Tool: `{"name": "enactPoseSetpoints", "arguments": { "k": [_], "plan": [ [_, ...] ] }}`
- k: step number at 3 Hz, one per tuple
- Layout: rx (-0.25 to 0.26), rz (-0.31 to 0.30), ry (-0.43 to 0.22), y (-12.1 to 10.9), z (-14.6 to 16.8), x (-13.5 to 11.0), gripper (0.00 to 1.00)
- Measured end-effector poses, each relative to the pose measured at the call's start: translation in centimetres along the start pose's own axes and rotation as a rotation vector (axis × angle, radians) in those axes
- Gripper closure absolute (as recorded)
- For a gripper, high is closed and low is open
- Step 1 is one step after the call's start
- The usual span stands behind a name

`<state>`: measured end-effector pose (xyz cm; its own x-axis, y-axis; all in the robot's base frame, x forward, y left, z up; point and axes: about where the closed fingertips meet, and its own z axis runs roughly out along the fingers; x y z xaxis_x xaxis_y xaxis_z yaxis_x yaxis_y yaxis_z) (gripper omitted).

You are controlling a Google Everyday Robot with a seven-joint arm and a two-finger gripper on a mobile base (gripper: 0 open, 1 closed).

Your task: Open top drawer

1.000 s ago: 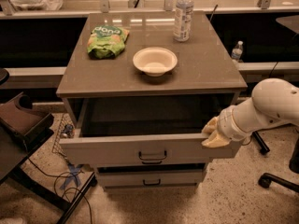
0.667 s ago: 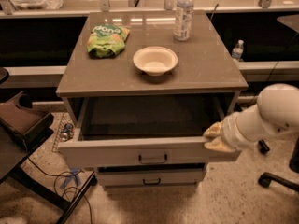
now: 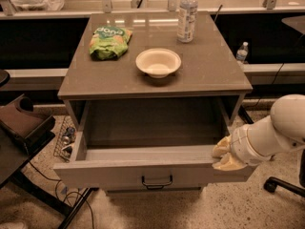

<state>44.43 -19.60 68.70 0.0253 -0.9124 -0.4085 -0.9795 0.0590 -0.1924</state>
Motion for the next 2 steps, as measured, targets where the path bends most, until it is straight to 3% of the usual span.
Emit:
{"name": "enactPoseSetpoints", "arguments": {
  "k": [2],
  "plan": [
    [-0.017, 0.016, 0.002, 1.0, -0.1, 0.5, 1.00]
  ]
}}
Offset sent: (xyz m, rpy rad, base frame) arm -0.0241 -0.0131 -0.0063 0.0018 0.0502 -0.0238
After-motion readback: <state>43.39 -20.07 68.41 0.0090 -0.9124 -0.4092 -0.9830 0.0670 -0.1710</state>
